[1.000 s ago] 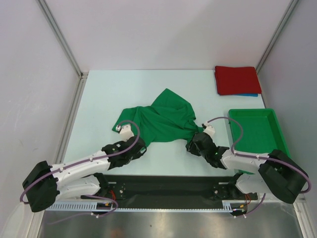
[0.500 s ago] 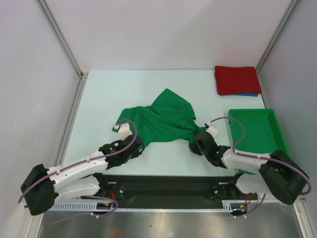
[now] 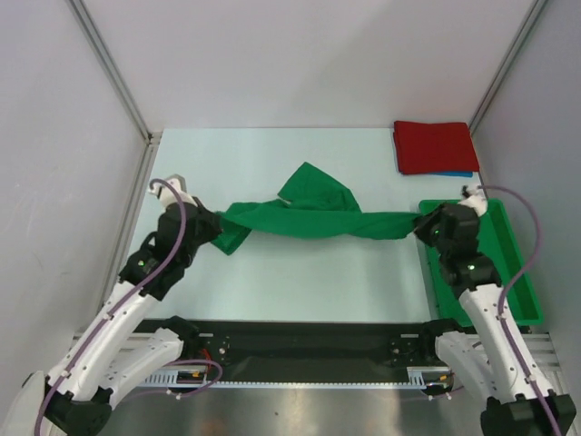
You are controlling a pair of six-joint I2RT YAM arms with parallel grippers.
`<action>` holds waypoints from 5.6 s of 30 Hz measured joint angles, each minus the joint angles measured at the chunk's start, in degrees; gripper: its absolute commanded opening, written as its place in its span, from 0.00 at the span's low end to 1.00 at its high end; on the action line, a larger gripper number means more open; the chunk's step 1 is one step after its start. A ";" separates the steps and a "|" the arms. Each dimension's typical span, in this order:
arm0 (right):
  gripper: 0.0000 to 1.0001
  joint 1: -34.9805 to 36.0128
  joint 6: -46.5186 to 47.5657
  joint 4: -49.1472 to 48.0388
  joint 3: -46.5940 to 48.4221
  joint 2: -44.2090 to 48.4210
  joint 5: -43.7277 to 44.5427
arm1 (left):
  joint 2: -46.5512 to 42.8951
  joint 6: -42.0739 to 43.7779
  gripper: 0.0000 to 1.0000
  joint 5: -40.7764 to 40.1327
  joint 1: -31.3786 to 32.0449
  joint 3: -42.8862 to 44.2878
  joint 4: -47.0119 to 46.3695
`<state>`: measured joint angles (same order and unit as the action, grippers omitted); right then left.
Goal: Fold and stack the t-shirts
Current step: Flatten the tshirt out
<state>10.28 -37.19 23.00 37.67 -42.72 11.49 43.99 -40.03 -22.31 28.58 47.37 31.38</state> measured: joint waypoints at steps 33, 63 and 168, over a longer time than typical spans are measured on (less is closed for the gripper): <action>0.00 -28.96 6.80 -14.23 51.58 -12.15 -39.43 | 6.73 39.06 0.00 3.74 -5.27 46.07 -12.81; 0.00 -21.99 10.27 -8.79 73.79 -1.81 -46.42 | -11.04 38.25 0.00 7.72 -5.40 44.37 -10.67; 0.00 -7.21 21.20 -46.05 22.27 -22.08 -37.88 | 28.39 25.29 0.00 28.02 -33.46 17.73 -33.11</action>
<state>3.07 -15.99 -23.05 59.94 -64.79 -26.39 72.38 -14.74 5.72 -4.89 65.10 -1.74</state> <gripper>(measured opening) 0.017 0.017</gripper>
